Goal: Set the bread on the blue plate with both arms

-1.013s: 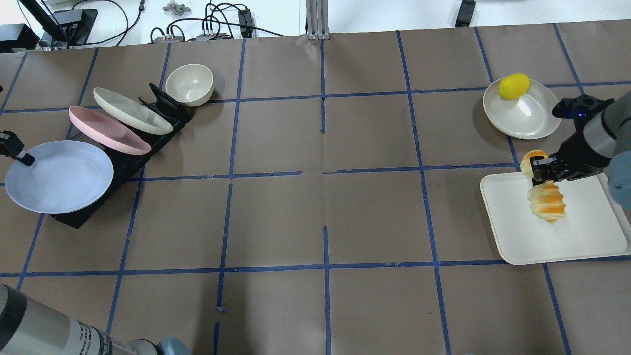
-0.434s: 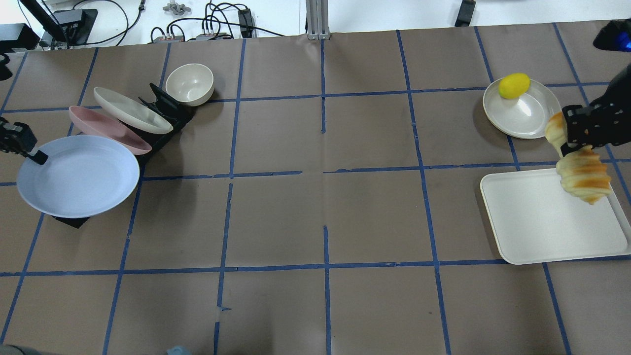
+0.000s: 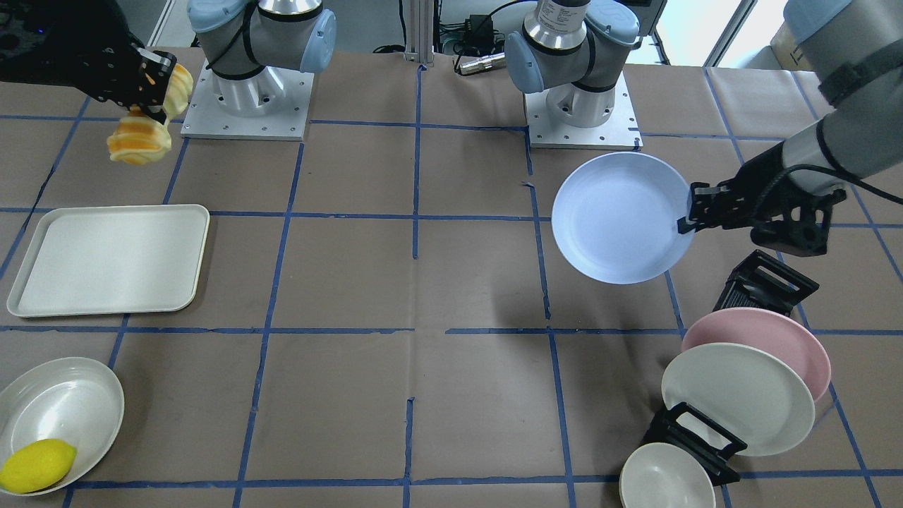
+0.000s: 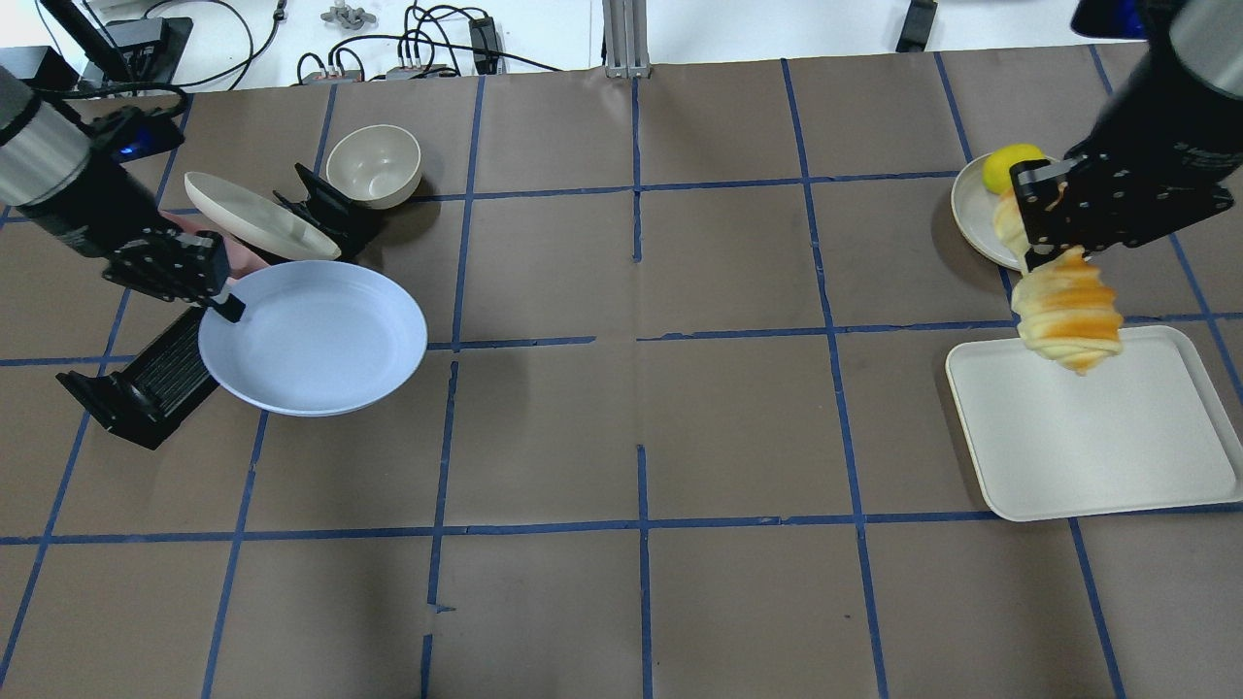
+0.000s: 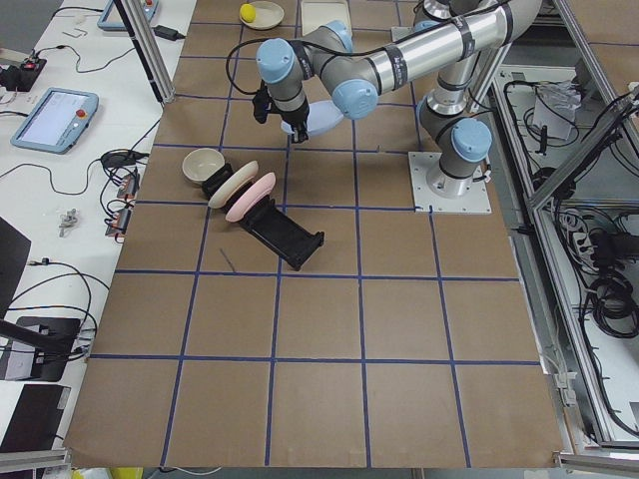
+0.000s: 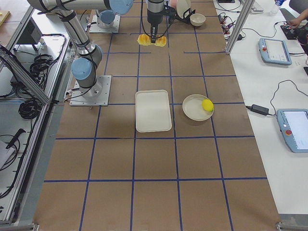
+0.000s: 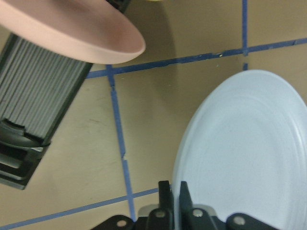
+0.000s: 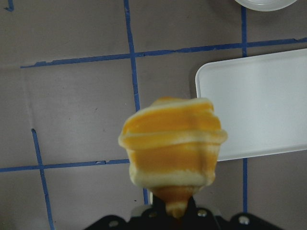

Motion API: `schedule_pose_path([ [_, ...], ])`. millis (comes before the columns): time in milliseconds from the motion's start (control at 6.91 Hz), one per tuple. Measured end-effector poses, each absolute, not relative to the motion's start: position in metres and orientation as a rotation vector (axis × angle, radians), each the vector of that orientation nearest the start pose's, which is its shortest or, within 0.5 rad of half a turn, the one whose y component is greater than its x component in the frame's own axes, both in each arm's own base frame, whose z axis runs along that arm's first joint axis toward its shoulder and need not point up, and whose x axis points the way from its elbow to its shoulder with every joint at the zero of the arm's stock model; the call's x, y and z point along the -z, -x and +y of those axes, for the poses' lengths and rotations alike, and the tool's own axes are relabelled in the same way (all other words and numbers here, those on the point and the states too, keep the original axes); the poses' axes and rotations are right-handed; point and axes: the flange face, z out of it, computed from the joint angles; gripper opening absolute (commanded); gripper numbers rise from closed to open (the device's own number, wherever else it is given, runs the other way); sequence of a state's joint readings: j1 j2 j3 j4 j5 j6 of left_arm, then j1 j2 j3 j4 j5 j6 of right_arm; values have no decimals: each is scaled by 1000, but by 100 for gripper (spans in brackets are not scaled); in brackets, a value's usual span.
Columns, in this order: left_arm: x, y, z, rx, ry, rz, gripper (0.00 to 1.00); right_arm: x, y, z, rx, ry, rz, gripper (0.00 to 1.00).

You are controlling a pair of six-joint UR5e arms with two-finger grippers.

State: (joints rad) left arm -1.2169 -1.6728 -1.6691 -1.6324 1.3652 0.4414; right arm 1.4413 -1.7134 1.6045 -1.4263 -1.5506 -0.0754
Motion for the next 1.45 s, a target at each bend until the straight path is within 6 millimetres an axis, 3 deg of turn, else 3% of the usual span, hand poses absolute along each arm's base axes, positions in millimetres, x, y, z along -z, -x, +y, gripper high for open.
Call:
schedule_pose_path([
  [289, -360, 49, -544, -205, -136, 3464, 15, -498, -140, -460, -31, 75, 3135, 1],
  [434, -333, 78, -564, -160, -191, 3515, 15, -487, -160, -469, -25, 137, 3135, 1],
  [724, -277, 124, -593, -104, -310, 3586, 15, -476, -176, -475, -40, 180, 3129, 1],
  [1013, -252, 171, -597, -47, -444, 3582, 15, -464, -188, -482, -49, 216, 3126, 1],
  [1303, -224, 194, -593, -2, -488, 3573, 18, -444, -193, -500, -38, 228, 3124, 1],
  [1447, -212, 204, -589, 32, -492, 3570, 46, -431, -197, -510, -30, 235, 3122, 1],
])
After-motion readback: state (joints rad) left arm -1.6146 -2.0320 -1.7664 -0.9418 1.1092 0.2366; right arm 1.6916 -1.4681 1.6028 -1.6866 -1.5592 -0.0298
